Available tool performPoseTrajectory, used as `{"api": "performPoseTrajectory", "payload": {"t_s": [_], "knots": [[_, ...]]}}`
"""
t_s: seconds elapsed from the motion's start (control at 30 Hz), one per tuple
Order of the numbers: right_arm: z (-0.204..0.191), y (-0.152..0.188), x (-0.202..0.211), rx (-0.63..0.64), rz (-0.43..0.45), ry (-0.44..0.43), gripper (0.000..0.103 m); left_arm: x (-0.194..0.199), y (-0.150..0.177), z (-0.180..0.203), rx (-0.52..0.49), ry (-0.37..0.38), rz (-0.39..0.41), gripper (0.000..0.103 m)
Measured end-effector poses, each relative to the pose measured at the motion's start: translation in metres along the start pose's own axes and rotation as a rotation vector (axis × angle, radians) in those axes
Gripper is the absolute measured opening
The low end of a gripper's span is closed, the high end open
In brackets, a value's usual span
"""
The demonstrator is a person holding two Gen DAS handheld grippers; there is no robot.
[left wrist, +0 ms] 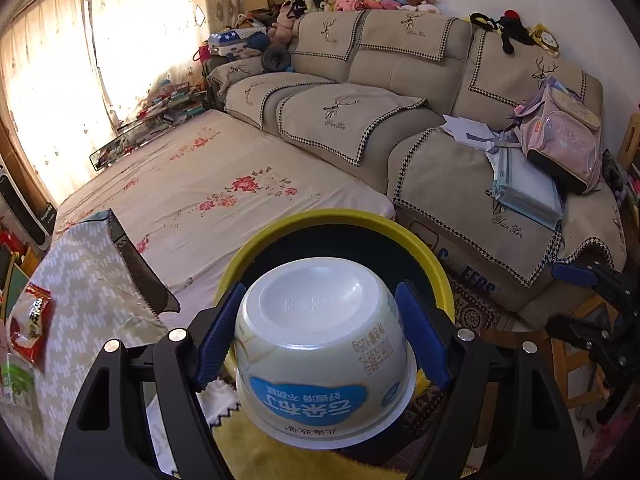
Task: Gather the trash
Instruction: 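Carry the bowl with the left gripper and drop it into the bin, then reach the right gripper to the white supplement bottle and grasp it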
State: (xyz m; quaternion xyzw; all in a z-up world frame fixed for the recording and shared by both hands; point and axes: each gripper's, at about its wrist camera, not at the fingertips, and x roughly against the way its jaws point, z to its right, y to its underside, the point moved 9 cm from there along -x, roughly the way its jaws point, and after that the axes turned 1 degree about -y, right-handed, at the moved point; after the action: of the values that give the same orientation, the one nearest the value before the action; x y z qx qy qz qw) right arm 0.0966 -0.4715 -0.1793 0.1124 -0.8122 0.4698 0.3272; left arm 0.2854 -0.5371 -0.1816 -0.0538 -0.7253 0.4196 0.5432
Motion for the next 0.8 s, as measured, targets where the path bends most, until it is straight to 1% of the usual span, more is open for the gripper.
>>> {"api": "performPoseTrajectory", "payload": {"t_s": [0.07, 0.1, 0.17, 0.23, 0.33, 0.4, 0.53, 0.6, 0.63, 0.8], "knots": [[0.003, 0.002, -0.002, -0.007, -0.005, -0.002, 0.094, -0.017, -0.004, -0.004, 0.025, -0.007, -0.018, 0.079], [0.003, 0.003, -0.003, -0.008, -0.008, -0.003, 0.094, -0.02, -0.005, -0.007, 0.038, -0.017, -0.02, 0.082], [0.002, 0.004, -0.005, -0.004, -0.012, -0.006, 0.094, -0.014, -0.005, -0.012, 0.074, -0.02, -0.006, 0.086], [-0.002, 0.006, -0.007, 0.004, -0.02, -0.01, 0.094, 0.002, -0.002, -0.018, 0.107, -0.017, 0.016, 0.088], [-0.014, 0.008, -0.012, 0.02, -0.031, -0.026, 0.094, 0.043, 0.01, -0.03, 0.148, -0.049, 0.067, 0.09], [-0.027, 0.009, -0.016, 0.043, -0.043, -0.046, 0.094, 0.076, 0.021, -0.039, 0.173, -0.09, 0.109, 0.093], [-0.068, 0.017, -0.025, 0.119, -0.076, -0.101, 0.094, 0.147, 0.052, -0.063, 0.226, -0.163, 0.194, 0.098], [-0.093, 0.023, -0.03, 0.167, -0.095, -0.13, 0.094, 0.185, 0.075, -0.076, 0.255, -0.215, 0.236, 0.098], [-0.106, 0.026, -0.031, 0.19, -0.104, -0.147, 0.094, 0.201, 0.085, -0.083, 0.264, -0.235, 0.244, 0.098], [-0.174, 0.043, -0.039, 0.308, -0.146, -0.228, 0.094, 0.28, 0.151, -0.123, 0.356, -0.392, 0.263, 0.098]]}}
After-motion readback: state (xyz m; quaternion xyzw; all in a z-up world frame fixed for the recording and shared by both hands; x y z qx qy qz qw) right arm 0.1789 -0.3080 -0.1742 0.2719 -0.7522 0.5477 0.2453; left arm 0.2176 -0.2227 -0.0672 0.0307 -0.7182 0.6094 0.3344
